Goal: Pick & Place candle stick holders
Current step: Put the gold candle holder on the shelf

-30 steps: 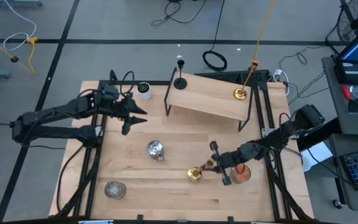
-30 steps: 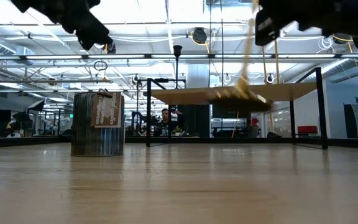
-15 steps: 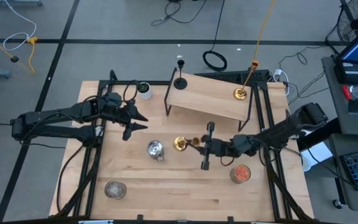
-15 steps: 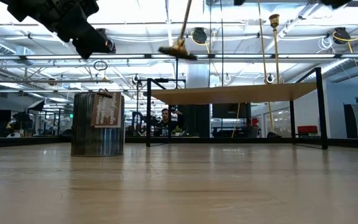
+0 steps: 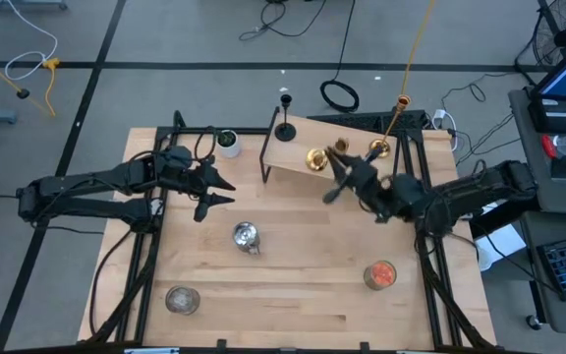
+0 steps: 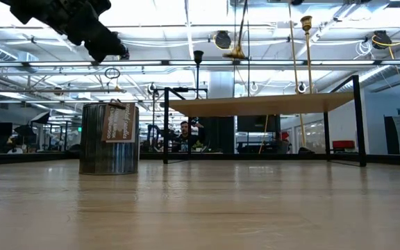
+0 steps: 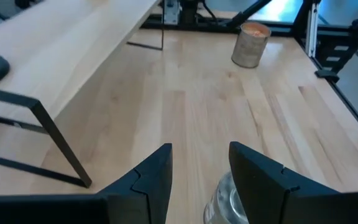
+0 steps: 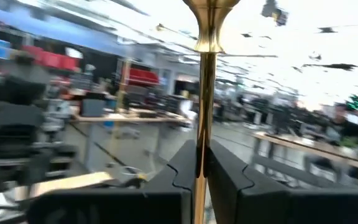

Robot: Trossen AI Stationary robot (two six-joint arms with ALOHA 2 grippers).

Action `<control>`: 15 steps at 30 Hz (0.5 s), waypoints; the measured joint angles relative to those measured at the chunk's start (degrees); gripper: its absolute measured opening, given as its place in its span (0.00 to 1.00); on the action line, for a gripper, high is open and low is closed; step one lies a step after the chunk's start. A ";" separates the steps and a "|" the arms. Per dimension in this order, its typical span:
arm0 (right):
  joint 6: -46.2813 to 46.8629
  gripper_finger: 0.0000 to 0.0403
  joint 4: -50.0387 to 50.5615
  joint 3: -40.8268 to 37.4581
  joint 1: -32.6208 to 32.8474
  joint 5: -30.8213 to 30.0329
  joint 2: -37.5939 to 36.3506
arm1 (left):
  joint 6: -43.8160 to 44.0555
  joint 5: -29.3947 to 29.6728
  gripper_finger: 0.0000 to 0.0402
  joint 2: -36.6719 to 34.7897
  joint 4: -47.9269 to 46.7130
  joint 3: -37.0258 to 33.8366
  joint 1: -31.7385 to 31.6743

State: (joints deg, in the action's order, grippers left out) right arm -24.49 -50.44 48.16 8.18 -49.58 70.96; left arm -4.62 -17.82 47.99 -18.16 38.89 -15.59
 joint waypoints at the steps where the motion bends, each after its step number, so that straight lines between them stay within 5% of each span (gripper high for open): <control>1: 0.91 0.04 0.48 0.00 -1.77 0.12 0.21 | 0.17 0.00 0.41 0.02 0.41 0.00 0.00; 15: 12.75 0.04 11.29 -0.04 -17.51 -0.12 4.13 | 0.76 0.35 0.41 0.02 1.76 0.00 0.00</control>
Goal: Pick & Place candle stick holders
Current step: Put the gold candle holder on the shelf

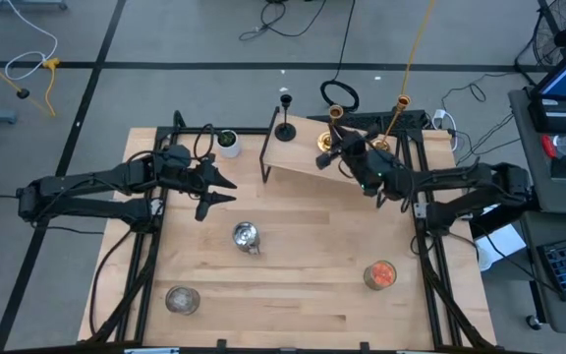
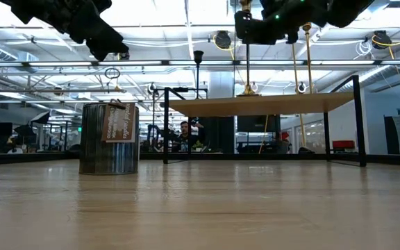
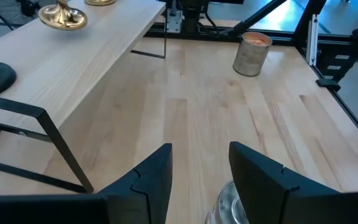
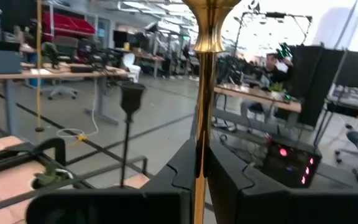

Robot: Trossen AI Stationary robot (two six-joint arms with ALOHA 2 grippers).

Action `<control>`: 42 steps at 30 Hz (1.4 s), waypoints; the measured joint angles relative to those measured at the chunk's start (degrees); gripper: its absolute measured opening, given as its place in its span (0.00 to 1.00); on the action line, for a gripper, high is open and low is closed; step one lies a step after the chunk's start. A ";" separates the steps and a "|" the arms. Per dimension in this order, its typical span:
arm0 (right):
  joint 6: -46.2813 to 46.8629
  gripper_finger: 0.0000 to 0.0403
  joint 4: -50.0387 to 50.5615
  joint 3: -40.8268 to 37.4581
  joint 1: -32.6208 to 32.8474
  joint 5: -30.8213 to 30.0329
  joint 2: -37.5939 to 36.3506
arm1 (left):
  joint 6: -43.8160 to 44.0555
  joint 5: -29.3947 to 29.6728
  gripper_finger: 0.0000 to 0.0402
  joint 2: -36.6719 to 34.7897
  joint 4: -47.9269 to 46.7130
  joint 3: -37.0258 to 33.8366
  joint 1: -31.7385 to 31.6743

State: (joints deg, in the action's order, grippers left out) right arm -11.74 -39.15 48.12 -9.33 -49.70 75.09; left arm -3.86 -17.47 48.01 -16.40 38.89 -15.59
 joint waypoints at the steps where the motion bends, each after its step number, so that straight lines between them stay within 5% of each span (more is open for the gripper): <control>1: 1.03 0.04 0.75 0.00 -0.56 0.07 -0.06 | 0.02 0.00 0.41 0.00 0.02 0.00 0.00; 16: 7.71 0.06 6.93 0.00 -4.65 0.22 -0.11 | 0.07 0.02 0.41 0.00 -0.02 0.00 0.00; 42: 4.72 0.44 8.09 0.00 -4.63 -0.08 -0.39 | 2.89 -0.07 0.41 0.01 -0.07 0.00 -0.02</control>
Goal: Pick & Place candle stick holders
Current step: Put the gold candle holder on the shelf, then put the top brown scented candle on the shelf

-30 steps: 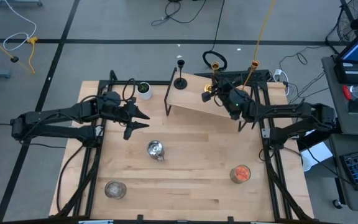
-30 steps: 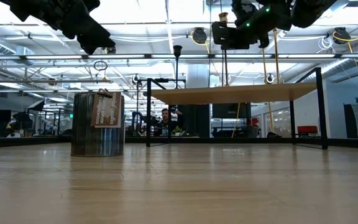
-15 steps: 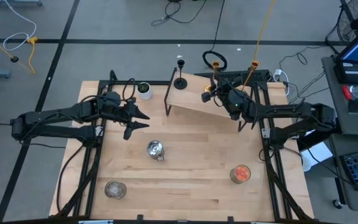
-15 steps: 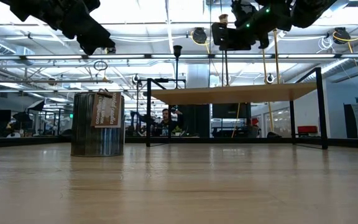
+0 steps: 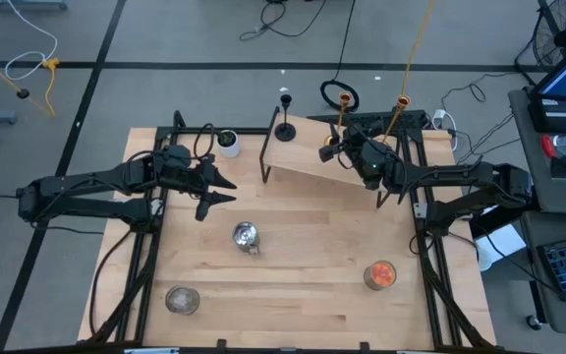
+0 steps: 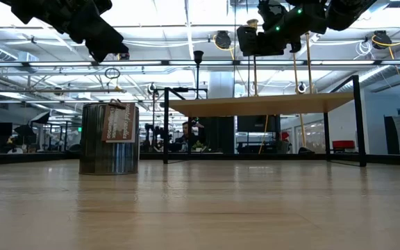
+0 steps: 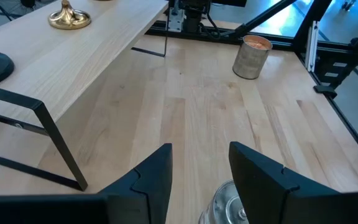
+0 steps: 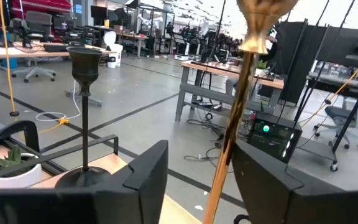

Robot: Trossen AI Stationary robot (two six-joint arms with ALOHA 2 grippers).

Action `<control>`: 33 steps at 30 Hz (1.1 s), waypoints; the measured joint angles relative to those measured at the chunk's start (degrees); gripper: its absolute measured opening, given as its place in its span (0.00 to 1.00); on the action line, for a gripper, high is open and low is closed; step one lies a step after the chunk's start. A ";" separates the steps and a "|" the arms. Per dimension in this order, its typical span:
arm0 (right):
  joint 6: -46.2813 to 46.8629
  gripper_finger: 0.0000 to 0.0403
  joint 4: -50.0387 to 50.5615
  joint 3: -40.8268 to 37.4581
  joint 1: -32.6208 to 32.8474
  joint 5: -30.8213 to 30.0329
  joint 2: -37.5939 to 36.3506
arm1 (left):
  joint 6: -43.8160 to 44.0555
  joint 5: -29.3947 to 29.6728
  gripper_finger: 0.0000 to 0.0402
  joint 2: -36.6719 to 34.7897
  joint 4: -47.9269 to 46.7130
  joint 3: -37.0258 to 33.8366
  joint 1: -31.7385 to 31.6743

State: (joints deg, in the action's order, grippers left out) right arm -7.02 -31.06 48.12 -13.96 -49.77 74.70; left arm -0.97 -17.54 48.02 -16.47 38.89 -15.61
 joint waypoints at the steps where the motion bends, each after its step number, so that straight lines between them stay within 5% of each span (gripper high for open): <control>1: -1.08 0.45 -0.18 0.00 0.00 -0.20 0.00 | 0.05 0.00 0.41 0.01 0.02 0.00 0.01; 9: -10.64 0.49 -2.21 -0.02 2.68 -7.32 -0.76 | 1.20 -0.17 0.41 0.01 0.02 0.00 0.02; 22: -13.54 0.49 0.46 -0.04 16.49 -8.11 -3.92 | 1.55 -0.17 0.41 -0.01 0.02 0.00 0.19; 28: -6.94 0.47 10.13 -0.04 25.45 -14.68 -3.87 | 1.25 -0.15 0.41 -0.03 -0.97 0.00 2.69; 33: 3.93 0.45 16.95 -0.07 30.33 -10.80 -3.89 | 1.53 -0.13 0.41 -0.03 -2.96 0.00 5.84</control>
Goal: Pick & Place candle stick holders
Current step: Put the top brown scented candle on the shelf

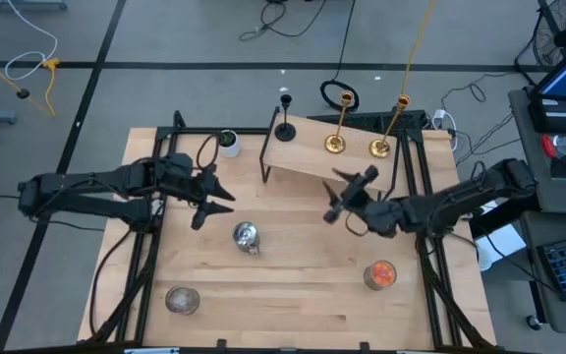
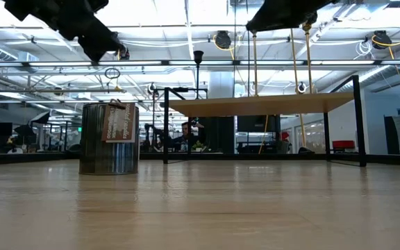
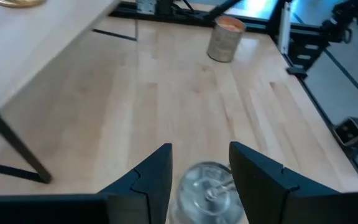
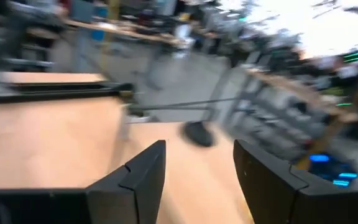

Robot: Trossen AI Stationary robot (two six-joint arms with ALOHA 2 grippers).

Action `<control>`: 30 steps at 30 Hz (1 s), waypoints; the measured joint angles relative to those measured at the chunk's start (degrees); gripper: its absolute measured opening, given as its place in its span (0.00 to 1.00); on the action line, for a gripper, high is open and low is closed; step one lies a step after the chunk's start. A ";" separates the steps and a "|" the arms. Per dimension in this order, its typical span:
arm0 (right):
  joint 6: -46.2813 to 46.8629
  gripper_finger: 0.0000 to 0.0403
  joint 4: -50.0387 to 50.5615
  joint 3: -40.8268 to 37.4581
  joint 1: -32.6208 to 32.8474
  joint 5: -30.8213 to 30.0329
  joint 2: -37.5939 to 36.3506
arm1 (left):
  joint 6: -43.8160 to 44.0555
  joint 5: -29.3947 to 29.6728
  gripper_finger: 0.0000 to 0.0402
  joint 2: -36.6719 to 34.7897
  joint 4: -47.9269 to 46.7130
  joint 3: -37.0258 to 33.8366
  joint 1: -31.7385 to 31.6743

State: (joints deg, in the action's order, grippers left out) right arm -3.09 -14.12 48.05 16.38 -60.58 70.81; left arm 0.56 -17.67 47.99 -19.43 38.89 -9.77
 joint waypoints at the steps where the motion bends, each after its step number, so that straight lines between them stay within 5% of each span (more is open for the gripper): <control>1: 2.16 0.45 0.65 -0.22 0.56 2.35 0.00 | 0.10 0.04 0.41 0.00 -0.29 0.00 0.67; 9: 12.82 0.45 0.66 -5.69 1.69 14.13 0.04 | 6.08 4.30 0.41 3.25 -0.44 -2.01 5.80; 14: 15.99 0.45 -2.51 -9.56 1.60 14.21 0.04 | 8.81 13.38 0.41 7.86 -0.53 -2.05 6.80; 30: 15.89 0.43 -15.64 -18.14 1.58 14.19 0.04 | 15.32 15.61 0.41 21.82 0.37 -2.05 9.21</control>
State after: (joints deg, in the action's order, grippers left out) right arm 12.80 -29.76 29.91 17.96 -46.39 70.85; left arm 15.87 -2.06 69.81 -19.06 36.84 -0.56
